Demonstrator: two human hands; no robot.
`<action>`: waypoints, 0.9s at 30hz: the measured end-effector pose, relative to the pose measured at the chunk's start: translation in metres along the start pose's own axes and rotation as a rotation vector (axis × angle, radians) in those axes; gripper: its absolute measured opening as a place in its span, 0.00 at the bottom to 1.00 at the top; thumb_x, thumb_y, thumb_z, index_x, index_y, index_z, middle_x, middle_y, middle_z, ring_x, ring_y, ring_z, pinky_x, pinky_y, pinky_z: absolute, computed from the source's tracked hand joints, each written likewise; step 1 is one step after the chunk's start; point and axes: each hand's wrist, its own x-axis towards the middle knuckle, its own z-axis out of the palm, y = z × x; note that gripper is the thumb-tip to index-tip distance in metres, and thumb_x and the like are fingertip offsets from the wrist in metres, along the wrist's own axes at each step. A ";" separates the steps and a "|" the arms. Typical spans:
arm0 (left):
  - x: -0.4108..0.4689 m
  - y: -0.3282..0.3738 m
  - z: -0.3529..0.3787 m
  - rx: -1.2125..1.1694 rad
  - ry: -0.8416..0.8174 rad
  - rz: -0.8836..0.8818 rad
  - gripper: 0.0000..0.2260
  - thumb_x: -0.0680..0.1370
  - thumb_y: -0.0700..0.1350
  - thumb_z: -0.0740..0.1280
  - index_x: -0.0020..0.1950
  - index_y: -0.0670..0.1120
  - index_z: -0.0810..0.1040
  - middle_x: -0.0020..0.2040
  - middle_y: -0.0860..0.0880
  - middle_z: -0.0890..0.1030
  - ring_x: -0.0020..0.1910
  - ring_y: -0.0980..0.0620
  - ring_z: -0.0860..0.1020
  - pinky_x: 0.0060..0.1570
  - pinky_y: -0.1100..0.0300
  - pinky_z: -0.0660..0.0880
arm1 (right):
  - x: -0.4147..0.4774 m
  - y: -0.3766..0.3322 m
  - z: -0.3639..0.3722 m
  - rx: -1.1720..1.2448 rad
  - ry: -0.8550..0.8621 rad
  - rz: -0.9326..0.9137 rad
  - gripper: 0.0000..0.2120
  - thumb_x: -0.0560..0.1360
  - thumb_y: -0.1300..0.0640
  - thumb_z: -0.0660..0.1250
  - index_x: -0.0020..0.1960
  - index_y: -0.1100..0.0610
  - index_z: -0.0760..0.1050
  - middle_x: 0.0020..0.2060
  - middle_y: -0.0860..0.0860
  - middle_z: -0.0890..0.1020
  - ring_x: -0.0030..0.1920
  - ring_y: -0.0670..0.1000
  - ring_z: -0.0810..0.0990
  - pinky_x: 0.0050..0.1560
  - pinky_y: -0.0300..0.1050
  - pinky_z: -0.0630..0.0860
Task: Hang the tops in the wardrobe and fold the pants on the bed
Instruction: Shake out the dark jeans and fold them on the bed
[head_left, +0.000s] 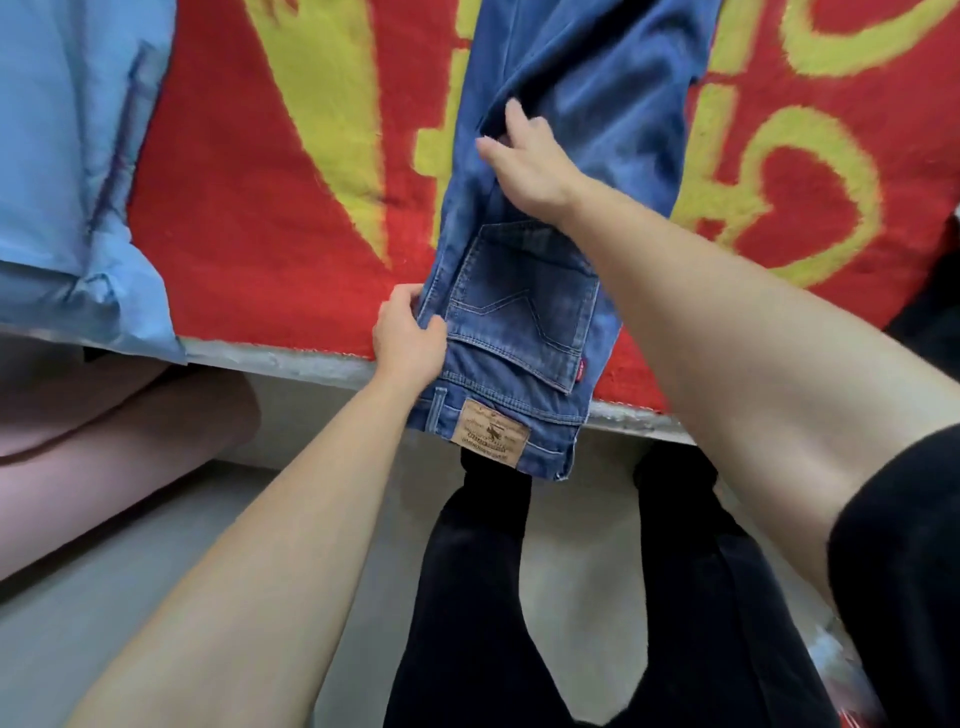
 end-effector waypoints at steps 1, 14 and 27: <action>-0.001 -0.002 -0.002 -0.002 0.003 0.014 0.12 0.76 0.39 0.66 0.58 0.50 0.74 0.53 0.51 0.79 0.52 0.50 0.77 0.53 0.58 0.70 | -0.002 -0.002 -0.003 0.009 -0.013 0.021 0.24 0.79 0.52 0.55 0.73 0.57 0.62 0.53 0.53 0.68 0.44 0.49 0.72 0.46 0.43 0.69; -0.006 -0.005 0.010 0.041 0.095 -0.032 0.09 0.79 0.47 0.66 0.54 0.43 0.81 0.54 0.43 0.80 0.53 0.44 0.77 0.50 0.60 0.65 | -0.077 0.106 -0.035 -0.944 0.418 -0.021 0.33 0.82 0.37 0.49 0.82 0.49 0.48 0.81 0.59 0.47 0.80 0.58 0.48 0.77 0.63 0.49; 0.087 0.144 0.017 0.450 0.087 0.531 0.34 0.80 0.56 0.61 0.80 0.46 0.50 0.80 0.43 0.49 0.79 0.44 0.49 0.75 0.43 0.51 | 0.017 0.060 -0.130 -0.866 0.544 0.067 0.34 0.82 0.39 0.49 0.82 0.56 0.47 0.80 0.60 0.45 0.80 0.62 0.44 0.78 0.63 0.46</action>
